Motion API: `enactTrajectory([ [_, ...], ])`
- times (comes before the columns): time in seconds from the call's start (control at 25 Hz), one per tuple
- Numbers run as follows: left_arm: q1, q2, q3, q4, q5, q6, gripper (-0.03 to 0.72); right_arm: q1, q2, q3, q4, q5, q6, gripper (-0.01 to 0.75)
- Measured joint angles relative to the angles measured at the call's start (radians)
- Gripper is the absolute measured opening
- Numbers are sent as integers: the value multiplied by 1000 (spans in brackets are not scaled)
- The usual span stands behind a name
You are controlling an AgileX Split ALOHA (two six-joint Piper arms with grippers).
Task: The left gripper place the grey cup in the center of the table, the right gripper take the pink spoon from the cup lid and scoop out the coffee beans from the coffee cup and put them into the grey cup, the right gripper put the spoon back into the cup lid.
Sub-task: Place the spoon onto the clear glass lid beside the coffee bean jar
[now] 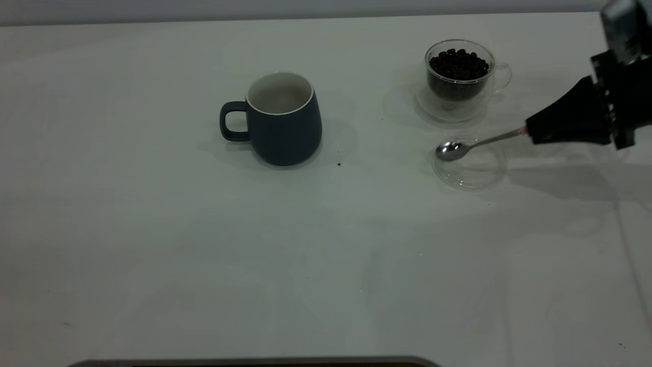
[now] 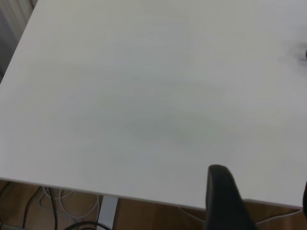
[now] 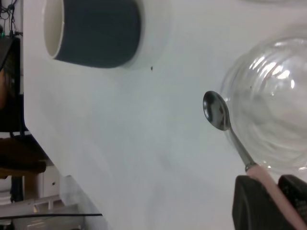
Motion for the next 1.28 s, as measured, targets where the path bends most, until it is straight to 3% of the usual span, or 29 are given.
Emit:
enactTrajectory([
  [0.36,0,0,0,0,0,0,451,10,40,-3,63,1,-44,95],
  [0.52,0,0,0,0,0,0,451,7,35,-3,64,52,-47,95],
  [0.72,0,0,0,0,0,0,451,-48,-8,-3,51,60,-47,95],
  [1.0,0,0,0,0,0,0,451,-101,-9,-3,14,-48,-41,95],
  [1.28,0,0,0,0,0,0,451,-101,28,-3,40,-55,-45,95],
])
